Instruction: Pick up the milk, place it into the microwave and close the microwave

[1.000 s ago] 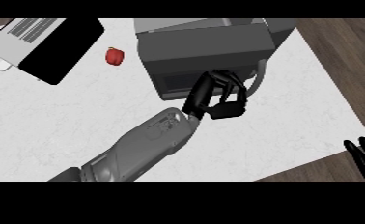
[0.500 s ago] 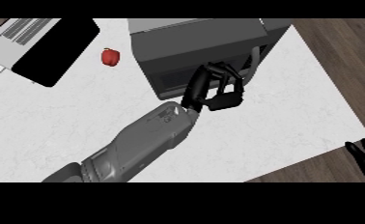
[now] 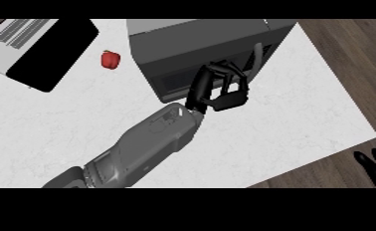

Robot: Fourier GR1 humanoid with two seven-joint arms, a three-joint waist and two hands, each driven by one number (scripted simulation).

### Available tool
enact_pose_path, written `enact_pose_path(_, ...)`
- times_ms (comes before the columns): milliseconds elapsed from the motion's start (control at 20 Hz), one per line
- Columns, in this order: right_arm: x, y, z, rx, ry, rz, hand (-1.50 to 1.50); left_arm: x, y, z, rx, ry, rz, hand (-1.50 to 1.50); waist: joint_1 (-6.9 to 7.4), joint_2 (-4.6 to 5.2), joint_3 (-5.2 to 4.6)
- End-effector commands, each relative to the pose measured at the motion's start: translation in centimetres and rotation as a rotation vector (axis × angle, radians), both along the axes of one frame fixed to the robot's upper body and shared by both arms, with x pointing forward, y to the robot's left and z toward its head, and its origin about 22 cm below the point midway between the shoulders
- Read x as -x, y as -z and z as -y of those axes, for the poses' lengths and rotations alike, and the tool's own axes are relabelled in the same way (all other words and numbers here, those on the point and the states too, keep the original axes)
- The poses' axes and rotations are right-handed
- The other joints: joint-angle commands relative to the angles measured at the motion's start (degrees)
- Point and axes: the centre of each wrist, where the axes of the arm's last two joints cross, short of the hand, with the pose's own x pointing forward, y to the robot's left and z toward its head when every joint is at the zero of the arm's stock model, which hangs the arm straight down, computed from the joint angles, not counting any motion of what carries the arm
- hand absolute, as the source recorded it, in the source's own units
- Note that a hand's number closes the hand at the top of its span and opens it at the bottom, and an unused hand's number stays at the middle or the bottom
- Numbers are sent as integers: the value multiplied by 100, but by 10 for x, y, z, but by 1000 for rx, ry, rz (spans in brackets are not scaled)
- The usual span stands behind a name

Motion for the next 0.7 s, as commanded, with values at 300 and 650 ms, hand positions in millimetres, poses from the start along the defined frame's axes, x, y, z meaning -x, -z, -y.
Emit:
enact_pose_path(300, 1, -11, -4, 26, -60, 9, -150, -21, -6, -9, 20, -108, 32, 150, -101, 69, -19)
enact_pose_path(650, 1, -15, -3, 20, -58, 10, -150, -21, -5, -10, 28, -127, 51, 150, -132, 68, -10)
